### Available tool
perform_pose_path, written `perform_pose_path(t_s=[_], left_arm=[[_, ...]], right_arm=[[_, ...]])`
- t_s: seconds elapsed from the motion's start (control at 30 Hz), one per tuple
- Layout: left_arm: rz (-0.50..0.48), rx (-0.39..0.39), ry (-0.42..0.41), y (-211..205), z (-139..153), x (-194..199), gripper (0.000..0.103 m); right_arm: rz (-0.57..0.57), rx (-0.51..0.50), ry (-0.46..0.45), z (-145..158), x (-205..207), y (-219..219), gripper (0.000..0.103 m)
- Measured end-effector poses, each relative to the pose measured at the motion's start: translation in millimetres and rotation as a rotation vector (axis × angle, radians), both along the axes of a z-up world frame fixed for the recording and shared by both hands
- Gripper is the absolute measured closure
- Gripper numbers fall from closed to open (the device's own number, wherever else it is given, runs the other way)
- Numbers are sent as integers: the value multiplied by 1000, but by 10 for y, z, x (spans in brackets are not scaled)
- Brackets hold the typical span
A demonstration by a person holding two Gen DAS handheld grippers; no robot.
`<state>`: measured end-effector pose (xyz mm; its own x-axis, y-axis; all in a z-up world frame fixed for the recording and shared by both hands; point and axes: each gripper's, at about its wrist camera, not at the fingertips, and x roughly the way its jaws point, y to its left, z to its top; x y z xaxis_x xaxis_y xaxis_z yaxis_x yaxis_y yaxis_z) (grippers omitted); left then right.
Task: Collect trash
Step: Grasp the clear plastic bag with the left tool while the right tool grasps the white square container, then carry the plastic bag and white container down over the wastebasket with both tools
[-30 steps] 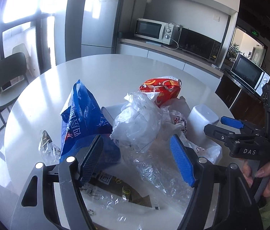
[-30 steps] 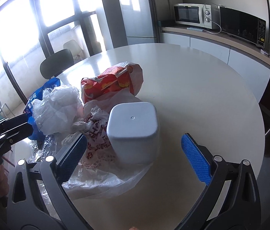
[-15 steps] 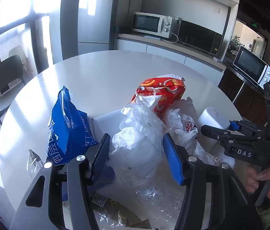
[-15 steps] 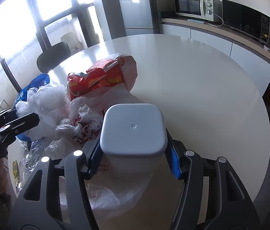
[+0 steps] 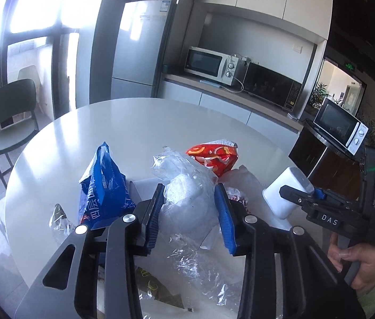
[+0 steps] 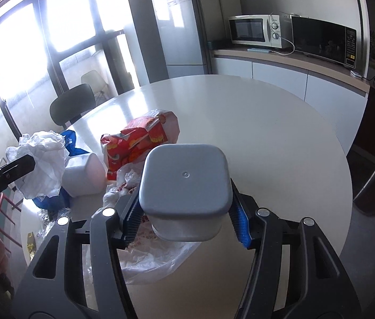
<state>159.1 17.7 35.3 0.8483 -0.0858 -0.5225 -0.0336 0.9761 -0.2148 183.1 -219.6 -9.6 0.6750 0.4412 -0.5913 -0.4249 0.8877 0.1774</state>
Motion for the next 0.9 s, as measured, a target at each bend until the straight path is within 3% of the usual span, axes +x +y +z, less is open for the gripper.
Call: perform_pose_path(t_s=[0.4, 0.63, 0.9], left_arm=[[-3, -13, -43, 8, 147, -734, 66], [-7, -8, -46, -38, 184, -1167, 66], [-27, -36, -8, -85, 27, -1484, 66]], right_arm=[[38, 7, -54, 273, -676, -100, 49], [82, -19, -43, 224, -1122, -122, 49], [150, -29, -16, 162, -1585, -181, 49]])
